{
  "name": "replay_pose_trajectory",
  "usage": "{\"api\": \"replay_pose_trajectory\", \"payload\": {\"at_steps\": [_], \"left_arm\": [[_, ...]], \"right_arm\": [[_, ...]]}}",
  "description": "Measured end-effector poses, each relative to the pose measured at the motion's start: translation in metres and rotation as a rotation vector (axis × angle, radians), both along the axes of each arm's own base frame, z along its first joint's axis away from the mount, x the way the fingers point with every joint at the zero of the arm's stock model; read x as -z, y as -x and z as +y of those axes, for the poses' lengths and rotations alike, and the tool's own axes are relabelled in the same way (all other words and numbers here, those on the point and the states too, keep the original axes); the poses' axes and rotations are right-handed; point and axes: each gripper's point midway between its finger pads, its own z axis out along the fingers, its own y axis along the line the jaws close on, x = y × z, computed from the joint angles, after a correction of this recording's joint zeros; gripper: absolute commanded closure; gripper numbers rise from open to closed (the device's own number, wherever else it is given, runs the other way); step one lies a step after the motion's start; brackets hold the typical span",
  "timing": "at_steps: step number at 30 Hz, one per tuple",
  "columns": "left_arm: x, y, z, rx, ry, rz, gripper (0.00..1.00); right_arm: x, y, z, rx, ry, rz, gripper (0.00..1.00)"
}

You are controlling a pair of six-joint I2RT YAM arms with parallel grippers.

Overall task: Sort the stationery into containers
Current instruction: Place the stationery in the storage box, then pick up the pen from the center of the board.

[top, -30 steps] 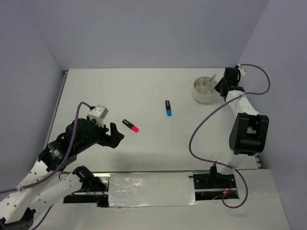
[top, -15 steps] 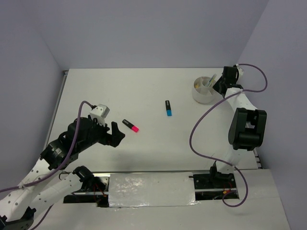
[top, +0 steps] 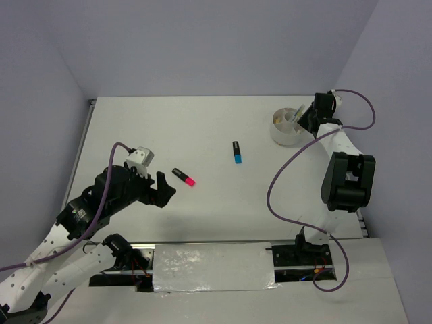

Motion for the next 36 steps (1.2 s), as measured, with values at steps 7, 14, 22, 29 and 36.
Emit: {"api": "replay_pose_trajectory", "payload": {"at_steps": [7,14,22,29,36], "left_arm": [[0.001,-0.001,0.000,-0.003,-0.003,0.003,0.01],[0.021,-0.018,0.008,-0.111,-0.074,0.063,0.01],[0.066,-0.045,0.016,-0.400,-0.140,0.273,0.01],[0.087,-0.076,0.009,-0.741,-0.035,0.409,0.01],[0.114,-0.145,-0.017,-0.964,-0.016,0.509,0.03]], "right_arm": [[-0.009,0.010,0.007,-0.021,-0.012,-0.014,0.57],[-0.100,0.044,0.063,-0.145,0.048,-0.199,0.43],[-0.088,0.115,0.209,-0.584,0.017,-0.233,0.43],[0.006,0.186,0.234,-0.714,0.017,0.009,0.43],[-0.043,0.226,0.215,-0.696,-0.030,-0.183,0.43]]}}
